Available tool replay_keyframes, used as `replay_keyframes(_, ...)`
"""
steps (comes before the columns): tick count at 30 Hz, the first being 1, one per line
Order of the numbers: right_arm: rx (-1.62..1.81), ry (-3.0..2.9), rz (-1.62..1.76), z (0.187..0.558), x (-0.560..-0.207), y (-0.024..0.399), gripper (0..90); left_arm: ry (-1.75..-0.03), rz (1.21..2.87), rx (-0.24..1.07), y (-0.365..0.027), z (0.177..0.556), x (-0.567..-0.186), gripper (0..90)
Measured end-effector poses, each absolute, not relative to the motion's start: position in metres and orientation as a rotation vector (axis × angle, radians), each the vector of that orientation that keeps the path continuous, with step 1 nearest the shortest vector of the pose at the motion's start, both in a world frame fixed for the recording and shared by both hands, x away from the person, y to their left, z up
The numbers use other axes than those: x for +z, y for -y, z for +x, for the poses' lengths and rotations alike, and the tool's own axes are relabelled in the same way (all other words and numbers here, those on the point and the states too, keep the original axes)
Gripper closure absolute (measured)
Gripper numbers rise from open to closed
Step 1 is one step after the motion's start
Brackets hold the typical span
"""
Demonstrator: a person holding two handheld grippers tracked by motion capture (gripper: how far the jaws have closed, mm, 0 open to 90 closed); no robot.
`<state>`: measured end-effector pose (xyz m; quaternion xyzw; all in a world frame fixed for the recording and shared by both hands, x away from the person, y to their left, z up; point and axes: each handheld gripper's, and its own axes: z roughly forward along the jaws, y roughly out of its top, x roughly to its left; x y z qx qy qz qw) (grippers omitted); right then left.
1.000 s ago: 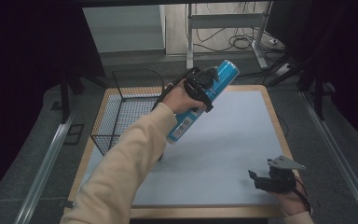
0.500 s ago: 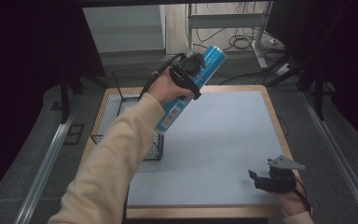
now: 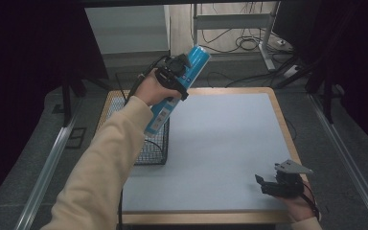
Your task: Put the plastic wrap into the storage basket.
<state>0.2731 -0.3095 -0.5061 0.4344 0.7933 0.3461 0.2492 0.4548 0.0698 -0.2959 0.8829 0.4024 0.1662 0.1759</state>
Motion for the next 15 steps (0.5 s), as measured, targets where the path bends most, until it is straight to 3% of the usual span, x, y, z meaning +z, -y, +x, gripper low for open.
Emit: replay_keyframes(15, 0.945, -2.158, 1.188, 0.274, -0.507, 0.309, 15.5, -1.235, 2.485, 0.439, -0.102, 0.459, -0.315, 31.9)
